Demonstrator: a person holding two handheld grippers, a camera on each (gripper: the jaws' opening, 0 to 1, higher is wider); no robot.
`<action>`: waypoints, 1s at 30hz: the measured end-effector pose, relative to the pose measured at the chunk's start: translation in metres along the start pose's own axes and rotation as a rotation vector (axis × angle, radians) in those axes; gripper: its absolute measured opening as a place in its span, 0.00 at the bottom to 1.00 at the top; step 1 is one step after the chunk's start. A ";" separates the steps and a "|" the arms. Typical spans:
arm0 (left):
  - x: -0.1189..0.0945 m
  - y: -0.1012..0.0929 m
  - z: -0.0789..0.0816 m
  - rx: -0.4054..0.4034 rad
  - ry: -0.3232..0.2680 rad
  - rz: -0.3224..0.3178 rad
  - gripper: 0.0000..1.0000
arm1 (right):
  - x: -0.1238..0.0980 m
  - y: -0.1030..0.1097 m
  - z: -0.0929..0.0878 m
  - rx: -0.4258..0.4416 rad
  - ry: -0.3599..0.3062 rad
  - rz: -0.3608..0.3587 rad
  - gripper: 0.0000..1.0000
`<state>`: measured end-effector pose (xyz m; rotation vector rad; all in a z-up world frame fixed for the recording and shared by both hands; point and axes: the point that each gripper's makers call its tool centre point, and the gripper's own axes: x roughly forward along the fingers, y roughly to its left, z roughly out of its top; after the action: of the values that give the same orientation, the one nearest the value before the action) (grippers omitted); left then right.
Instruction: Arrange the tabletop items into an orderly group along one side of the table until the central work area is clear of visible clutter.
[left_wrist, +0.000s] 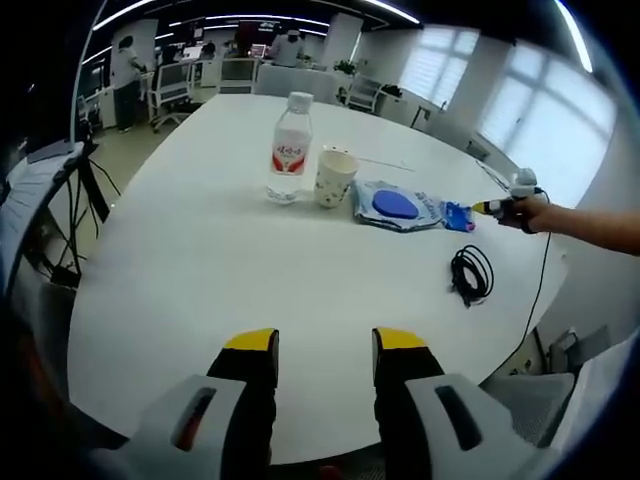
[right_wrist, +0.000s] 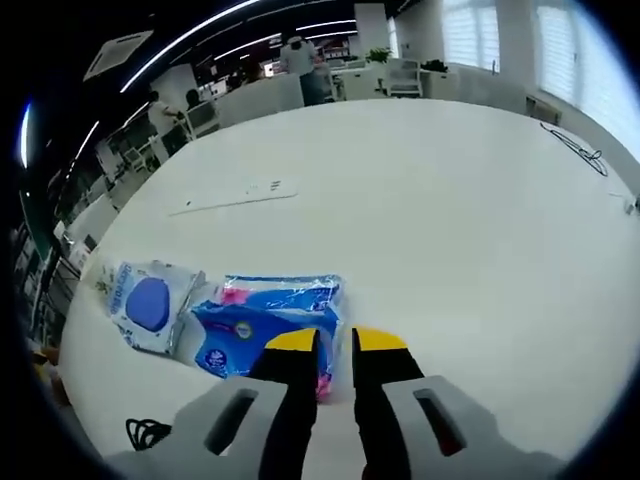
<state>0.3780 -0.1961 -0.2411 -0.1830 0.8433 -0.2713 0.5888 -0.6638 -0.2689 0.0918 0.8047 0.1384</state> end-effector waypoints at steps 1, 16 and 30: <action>0.001 -0.001 0.001 0.002 0.000 -0.004 0.36 | -0.002 0.001 0.000 -0.005 -0.004 0.002 0.12; 0.006 -0.007 0.007 0.037 0.001 -0.051 0.37 | -0.012 0.025 -0.021 -0.122 -0.041 0.151 0.23; -0.004 0.002 0.005 0.073 -0.004 -0.081 0.40 | -0.027 0.067 -0.060 -0.124 -0.014 0.207 0.28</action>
<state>0.3790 -0.1927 -0.2354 -0.1496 0.8221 -0.3771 0.5205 -0.6006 -0.2822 0.0583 0.7696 0.3826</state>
